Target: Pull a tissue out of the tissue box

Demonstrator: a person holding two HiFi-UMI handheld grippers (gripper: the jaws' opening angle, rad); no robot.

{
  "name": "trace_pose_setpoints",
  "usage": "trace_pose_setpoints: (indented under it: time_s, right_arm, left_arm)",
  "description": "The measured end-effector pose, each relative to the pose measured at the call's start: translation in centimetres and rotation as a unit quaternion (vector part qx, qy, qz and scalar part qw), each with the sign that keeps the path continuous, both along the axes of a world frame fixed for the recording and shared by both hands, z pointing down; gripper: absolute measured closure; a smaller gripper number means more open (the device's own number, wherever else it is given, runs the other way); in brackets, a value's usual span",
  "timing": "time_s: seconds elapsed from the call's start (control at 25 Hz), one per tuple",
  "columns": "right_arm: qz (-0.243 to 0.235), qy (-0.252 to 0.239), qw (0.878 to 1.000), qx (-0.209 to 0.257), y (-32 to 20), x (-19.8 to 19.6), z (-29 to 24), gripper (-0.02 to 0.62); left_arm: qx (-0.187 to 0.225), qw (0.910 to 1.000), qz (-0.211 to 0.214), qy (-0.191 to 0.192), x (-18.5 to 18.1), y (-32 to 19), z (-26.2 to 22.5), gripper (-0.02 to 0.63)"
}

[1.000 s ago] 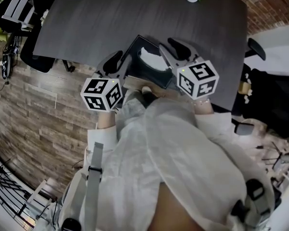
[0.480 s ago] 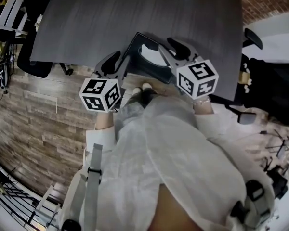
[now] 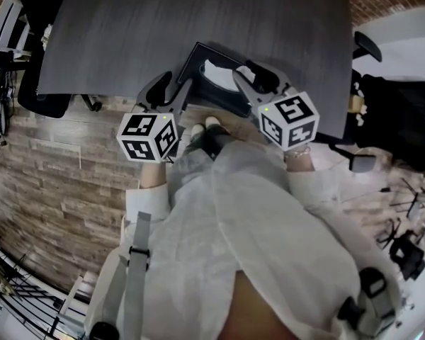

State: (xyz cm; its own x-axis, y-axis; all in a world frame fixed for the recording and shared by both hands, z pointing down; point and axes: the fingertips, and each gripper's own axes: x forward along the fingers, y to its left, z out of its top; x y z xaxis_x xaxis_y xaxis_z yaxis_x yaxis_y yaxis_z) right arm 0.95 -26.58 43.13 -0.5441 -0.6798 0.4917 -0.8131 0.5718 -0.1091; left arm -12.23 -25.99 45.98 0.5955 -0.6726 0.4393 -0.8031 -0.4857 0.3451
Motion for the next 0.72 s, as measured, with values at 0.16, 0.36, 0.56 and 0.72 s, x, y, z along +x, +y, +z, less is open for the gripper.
trace_pose_setpoints:
  time_s: [0.16, 0.36, 0.56, 0.72]
  right_arm:
    - [0.000, 0.001, 1.000, -0.011, 0.3, 0.3, 0.6, 0.462]
    - [0.000, 0.005, 1.000, -0.023, 0.8, 0.3, 1.3, 0.456]
    - [-0.010, 0.008, 0.999, -0.030, 0.8, -0.3, 1.8, 0.454]
    - [-0.023, 0.025, 0.999, -0.033, 0.6, -0.6, 2.1, 0.453]
  left_arm:
    - [-0.006, 1.0000, 0.001, -0.005, 0.2, -0.4, 0.7, 0.404]
    - [-0.016, 0.9992, 0.035, -0.011, 1.4, -0.2, 1.6, 0.403]
    - [-0.018, 0.9986, 0.043, -0.023, 1.8, -0.6, 2.3, 0.403]
    - [-0.024, 0.9981, 0.051, -0.027, 1.8, -0.7, 2.9, 0.403]
